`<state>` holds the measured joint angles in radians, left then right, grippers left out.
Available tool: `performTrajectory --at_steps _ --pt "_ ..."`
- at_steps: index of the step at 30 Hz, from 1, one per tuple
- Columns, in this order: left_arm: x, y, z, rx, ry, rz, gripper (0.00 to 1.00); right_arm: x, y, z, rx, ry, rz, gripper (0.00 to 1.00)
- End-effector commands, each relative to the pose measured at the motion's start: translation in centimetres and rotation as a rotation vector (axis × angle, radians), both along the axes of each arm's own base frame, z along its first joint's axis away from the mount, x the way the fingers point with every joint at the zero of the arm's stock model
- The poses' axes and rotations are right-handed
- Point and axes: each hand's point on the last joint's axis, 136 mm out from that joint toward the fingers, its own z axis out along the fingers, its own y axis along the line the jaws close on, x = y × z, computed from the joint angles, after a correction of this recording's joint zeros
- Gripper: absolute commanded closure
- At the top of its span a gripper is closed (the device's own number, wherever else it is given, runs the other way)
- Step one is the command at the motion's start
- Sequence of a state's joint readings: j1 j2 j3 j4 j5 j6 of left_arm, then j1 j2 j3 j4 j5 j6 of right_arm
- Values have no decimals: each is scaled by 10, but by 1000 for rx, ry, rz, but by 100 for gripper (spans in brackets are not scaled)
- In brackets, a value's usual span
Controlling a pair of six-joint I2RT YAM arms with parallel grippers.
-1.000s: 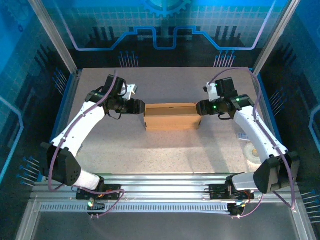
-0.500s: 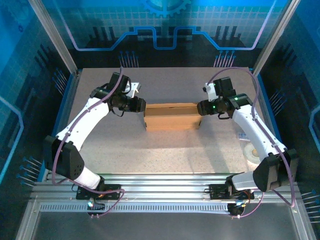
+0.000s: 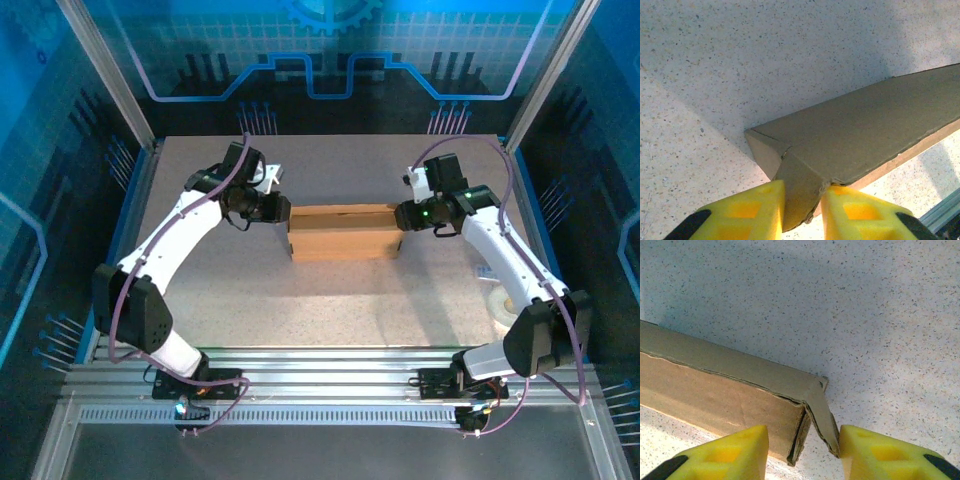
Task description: Fold the paper box
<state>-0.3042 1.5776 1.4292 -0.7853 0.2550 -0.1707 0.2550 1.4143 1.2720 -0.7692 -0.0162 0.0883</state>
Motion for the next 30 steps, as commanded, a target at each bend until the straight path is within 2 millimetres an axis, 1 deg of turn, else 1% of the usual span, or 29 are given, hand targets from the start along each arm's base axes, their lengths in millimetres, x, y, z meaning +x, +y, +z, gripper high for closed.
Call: performTrajectory --at_steps 1,5,9,15,22,30 --pt "-2 -7 6 -34 35 6 77 7 6 12 32 -24 10 62" --pt "-2 -12 8 -65 51 10 80 7 8 14 47 -29 13 68" --pt "-3 -16 11 -91 62 9 85 7 9 15 51 -32 8 77" --pt "-4 -18 9 -108 82 18 88 7 11 15 66 -32 6 86" --pt "-6 -16 2 -93 93 22 89 3 15 14 74 -21 13 90" --pt "-12 -10 -7 -53 96 14 89 -2 13 0 52 -1 0 91"
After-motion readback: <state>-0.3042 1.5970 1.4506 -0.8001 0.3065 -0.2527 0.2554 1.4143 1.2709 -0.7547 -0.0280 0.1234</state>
